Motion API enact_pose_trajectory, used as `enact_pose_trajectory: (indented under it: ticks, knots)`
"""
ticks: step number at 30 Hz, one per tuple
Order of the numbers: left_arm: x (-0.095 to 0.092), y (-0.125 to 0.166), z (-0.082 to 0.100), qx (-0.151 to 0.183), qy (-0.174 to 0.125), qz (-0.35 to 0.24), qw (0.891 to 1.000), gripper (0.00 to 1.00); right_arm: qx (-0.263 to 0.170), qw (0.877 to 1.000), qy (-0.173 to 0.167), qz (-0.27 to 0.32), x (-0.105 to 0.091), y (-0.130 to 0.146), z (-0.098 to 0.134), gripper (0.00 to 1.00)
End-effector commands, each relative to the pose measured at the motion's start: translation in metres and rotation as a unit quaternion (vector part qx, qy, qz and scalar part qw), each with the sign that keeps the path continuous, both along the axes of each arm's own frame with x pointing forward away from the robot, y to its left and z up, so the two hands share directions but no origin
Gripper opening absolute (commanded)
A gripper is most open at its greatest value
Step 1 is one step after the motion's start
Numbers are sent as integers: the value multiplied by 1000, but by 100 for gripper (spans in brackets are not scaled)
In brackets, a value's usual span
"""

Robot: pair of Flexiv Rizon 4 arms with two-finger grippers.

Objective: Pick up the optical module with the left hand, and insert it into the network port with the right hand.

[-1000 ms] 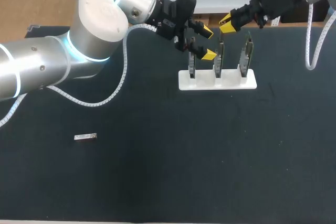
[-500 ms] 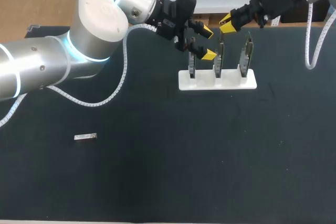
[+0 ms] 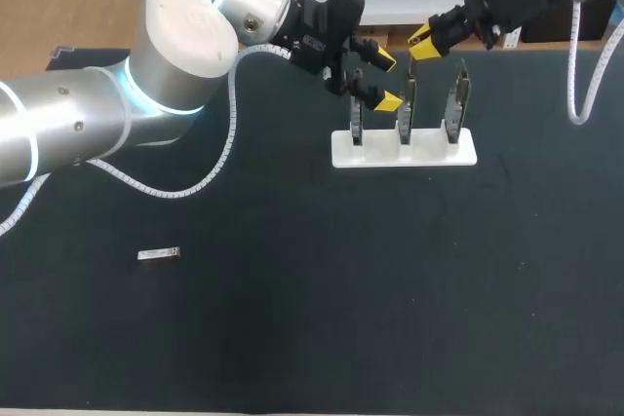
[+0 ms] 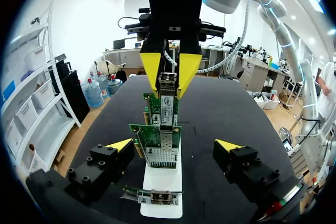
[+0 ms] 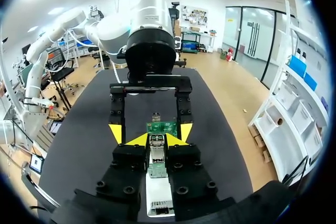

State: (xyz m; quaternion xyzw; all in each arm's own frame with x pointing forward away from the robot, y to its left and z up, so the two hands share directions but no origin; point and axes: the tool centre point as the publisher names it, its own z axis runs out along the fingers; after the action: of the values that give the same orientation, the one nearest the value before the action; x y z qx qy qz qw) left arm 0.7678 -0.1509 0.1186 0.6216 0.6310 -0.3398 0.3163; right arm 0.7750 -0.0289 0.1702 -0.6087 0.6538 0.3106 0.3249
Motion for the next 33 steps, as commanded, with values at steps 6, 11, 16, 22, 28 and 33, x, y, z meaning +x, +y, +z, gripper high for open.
enact_pose_trajectory:
  ticks: [6,11,16,22,28,33]
  knots:
    - [1,-1,0,2,1,0,1000,100,1,1000,3,3,1,1,-2,0]
    - [1,-1,0,2,1,0,1000,100,2,1000,6,3,1,3,-4,0]
    - [1,-1,0,2,1,0,1000,100,0,1000,9,1,2,2,-7,0]
    - [1,-1,0,2,1,0,1000,100,-2,1000,10,0,2,1,-8,0]
    - [1,-1,0,2,1,0,1000,100,0,1000,6,-3,1,1,-5,0]
    - [1,-1,0,2,1,0,1000,100,0,1000,-2,-5,1,1,-2,0]
